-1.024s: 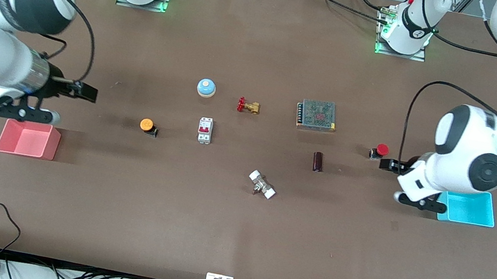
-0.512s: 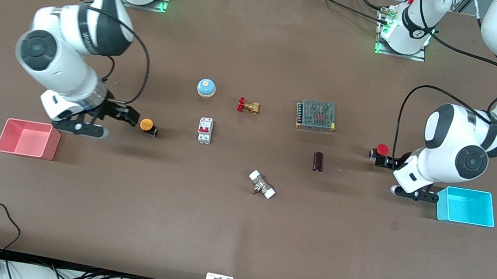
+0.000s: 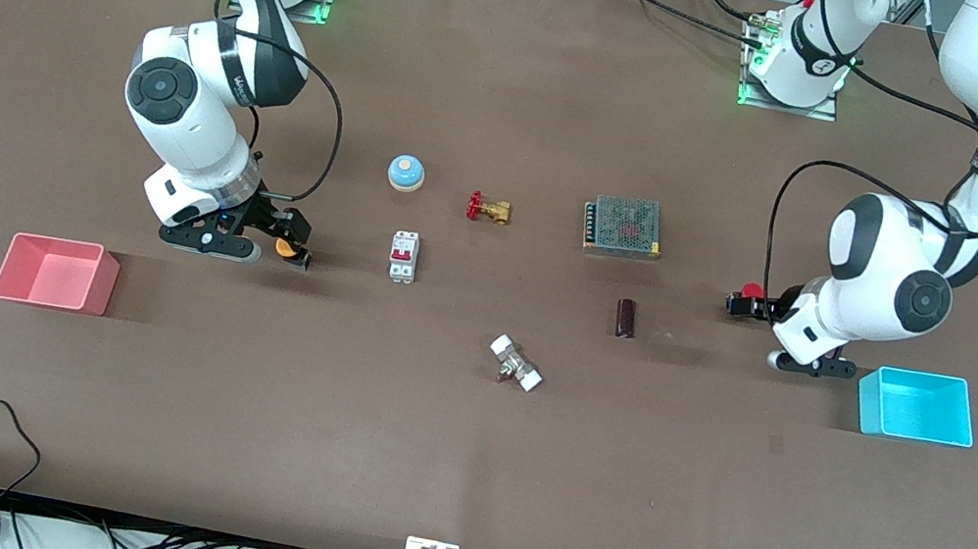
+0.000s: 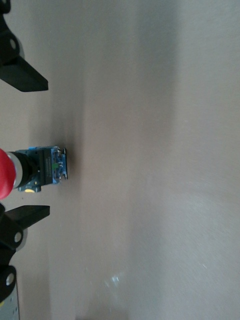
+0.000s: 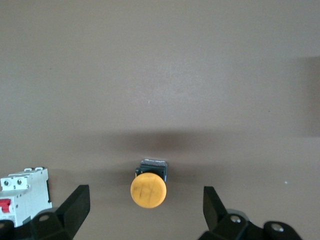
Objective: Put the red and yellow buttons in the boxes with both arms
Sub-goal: 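Grasp the yellow button with the right gripper while the left gripper grasps the red button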
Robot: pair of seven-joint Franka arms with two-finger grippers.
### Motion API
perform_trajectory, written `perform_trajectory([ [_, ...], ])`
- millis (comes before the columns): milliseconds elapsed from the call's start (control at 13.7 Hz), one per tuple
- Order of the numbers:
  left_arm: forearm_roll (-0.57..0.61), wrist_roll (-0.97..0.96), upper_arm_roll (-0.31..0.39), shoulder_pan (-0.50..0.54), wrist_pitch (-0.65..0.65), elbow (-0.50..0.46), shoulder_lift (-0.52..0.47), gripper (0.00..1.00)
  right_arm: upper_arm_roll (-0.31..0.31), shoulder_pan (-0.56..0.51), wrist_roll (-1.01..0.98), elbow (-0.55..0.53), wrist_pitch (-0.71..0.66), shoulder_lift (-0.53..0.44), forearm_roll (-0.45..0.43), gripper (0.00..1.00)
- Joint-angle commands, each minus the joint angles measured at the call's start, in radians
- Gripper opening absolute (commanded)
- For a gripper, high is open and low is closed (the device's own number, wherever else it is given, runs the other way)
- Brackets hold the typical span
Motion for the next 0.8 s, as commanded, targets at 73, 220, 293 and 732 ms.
perform_trajectory([
  [73,-0.022,-0.058,-0.009,-0.027,0.039,-0.084,-0.054,1.0,0.006,-0.007,0.017,-0.01,0.052,0.043,-0.024,1.0],
  [220,-0.022,-0.058,-0.009,-0.028,0.042,-0.084,-0.053,1.0,0.006,-0.007,0.019,-0.01,0.074,0.066,-0.024,1.0],
  [293,-0.022,-0.058,-0.009,-0.031,0.043,-0.084,-0.051,1.0,0.006,-0.007,0.019,-0.01,0.084,0.08,-0.022,1.0],
  [732,-0.002,-0.039,-0.009,-0.057,0.046,-0.083,-0.02,0.89,0.006,-0.011,0.022,-0.001,0.077,0.112,-0.013,1.0],
])
